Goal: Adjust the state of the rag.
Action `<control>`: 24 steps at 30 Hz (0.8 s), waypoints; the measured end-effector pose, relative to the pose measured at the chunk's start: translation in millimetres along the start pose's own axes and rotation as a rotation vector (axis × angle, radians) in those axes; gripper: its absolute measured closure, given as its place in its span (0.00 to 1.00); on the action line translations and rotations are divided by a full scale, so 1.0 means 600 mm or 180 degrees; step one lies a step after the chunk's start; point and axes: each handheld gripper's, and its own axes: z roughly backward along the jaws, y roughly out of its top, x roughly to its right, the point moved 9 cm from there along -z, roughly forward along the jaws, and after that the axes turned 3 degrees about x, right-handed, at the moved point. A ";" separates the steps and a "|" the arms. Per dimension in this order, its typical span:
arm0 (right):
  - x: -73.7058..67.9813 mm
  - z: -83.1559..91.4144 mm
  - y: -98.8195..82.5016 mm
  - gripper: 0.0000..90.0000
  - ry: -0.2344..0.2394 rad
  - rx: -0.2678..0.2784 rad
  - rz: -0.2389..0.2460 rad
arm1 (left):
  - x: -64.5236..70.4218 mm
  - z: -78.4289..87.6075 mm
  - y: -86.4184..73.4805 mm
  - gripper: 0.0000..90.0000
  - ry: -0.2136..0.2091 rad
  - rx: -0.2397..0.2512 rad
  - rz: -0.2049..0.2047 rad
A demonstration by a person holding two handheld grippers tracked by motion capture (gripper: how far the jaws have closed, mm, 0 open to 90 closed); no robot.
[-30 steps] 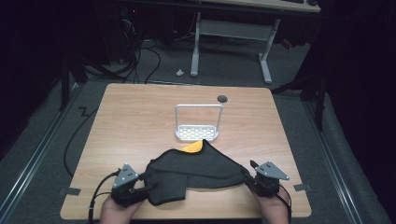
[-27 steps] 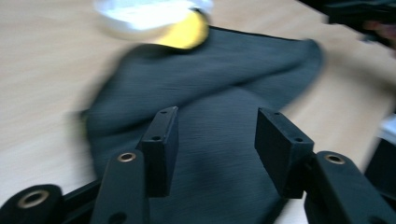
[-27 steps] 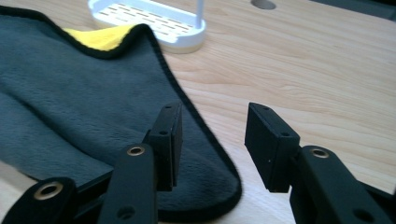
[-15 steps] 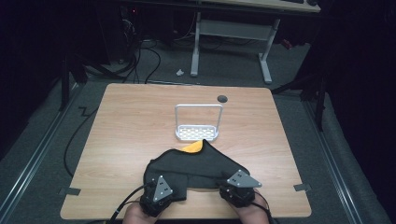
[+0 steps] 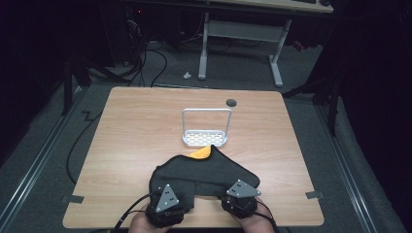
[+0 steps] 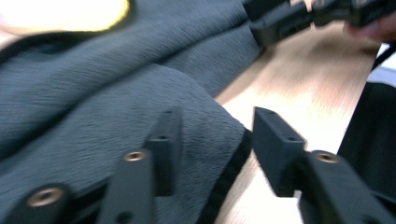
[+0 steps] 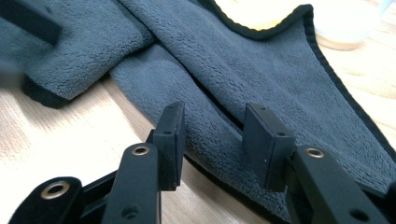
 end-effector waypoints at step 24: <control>0.069 0.028 -0.006 0.97 -0.0279 0.0039 -0.0222 | -0.216 0.092 0.019 0.94 0.0719 0.0352 0.0499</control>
